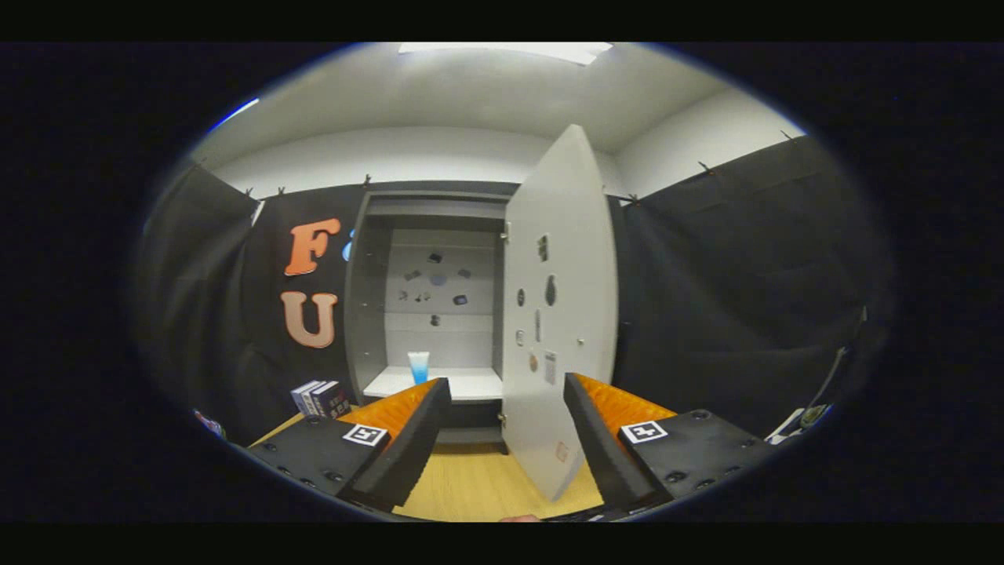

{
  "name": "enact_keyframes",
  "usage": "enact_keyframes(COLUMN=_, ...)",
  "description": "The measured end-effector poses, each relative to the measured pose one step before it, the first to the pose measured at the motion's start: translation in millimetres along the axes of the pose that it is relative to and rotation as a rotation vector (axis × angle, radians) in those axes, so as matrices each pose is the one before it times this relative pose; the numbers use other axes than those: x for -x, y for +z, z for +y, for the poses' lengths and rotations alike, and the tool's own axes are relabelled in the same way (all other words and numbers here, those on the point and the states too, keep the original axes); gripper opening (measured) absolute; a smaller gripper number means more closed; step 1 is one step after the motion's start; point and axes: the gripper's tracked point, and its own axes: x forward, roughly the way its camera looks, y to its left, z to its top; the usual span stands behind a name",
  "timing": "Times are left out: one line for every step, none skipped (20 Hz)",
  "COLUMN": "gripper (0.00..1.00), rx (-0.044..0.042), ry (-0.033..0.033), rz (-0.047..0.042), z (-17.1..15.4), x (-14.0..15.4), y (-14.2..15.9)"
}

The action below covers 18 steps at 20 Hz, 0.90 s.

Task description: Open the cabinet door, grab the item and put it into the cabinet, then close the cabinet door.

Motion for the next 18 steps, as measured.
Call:
enact_keyframes(gripper=0.93, rx=-0.00372, ry=-0.04809, rz=-0.00564, z=-21.89, x=6.93, y=0.14)
enact_keyframes(gripper=0.93, rx=-0.00101, ry=-0.04414, rz=-0.00067, z=-19.67, x=2.46, y=0.4)
enact_keyframes(gripper=0.93, rx=0.00131, ry=-0.0369, rz=0.00577, z=-17.37, x=1.36, y=-2.31)
enact_keyframes(gripper=0.93, rx=0.00244, ry=-0.02858, rz=0.00126, z=-13.89, x=-0.9, y=-0.22)
enact_keyframes(gripper=0.93, rx=0.00272, ry=-0.02573, rz=0.00051, z=-13.27, x=-3.26, y=-0.85)
enact_keyframes(gripper=0.93, rx=0.00295, ry=-0.01954, rz=0.00239, z=-10.96, x=-6.17, y=-0.85)
enact_keyframes(gripper=0.93, rx=-0.00049, ry=-0.01715, rz=0.00532, z=-10.19, x=-8.35, y=-2.63)
enact_keyframes(gripper=0.93, rx=-0.0039, ry=-0.01191, rz=0.00712, z=-8.42, x=-9.91, y=-2.85)
enact_keyframes(gripper=0.93, rx=-0.00642, ry=-0.00766, rz=0.0126, z=-5.07, x=-11.18, y=-3.85)
enact_keyframes(gripper=0.93, rx=-0.0059, ry=-0.00469, rz=0.00995, z=-4.64, x=-9.87, y=-4.42)
enact_keyframes(gripper=0.93, rx=-0.00518, ry=-0.00488, rz=0.01132, z=-4.46, x=-12.38, y=-4.18)
enact_keyframes(gripper=0.93, rx=-0.00321, ry=-0.00165, rz=0.01253, z=-3.59, x=-11.76, y=-3.05)
enact_keyframes(gripper=0.93, rx=-0.00413, ry=-0.00001, rz=0.00603, z=-2.5, x=-11.19, y=-1.54)
enact_keyframes(gripper=0.93, rx=-0.00485, ry=0.00324, rz=0.00108, z=-1.58, x=-10.76, y=-0.16)
enact_keyframes(gripper=0.93, rx=-0.0087, ry=0.00362, rz=-0.00143, z=-0.81, x=-10.89, y=0.73)
enact_keyframes(gripper=0.93, rx=-0.00995, ry=0.00675, rz=0.00312, z=0.71, x=-10.16, y=0.85)
enact_keyframes(gripper=0.93, rx=-0.01115, ry=0.00796, rz=0.00198, z=0.43, x=-7.76, y=-0.56)
enact_keyframes(gripper=0.93, rx=-0.00873, ry=0.0077, rz=0.0002, z=0.16, x=-7.14, y=-0.79)
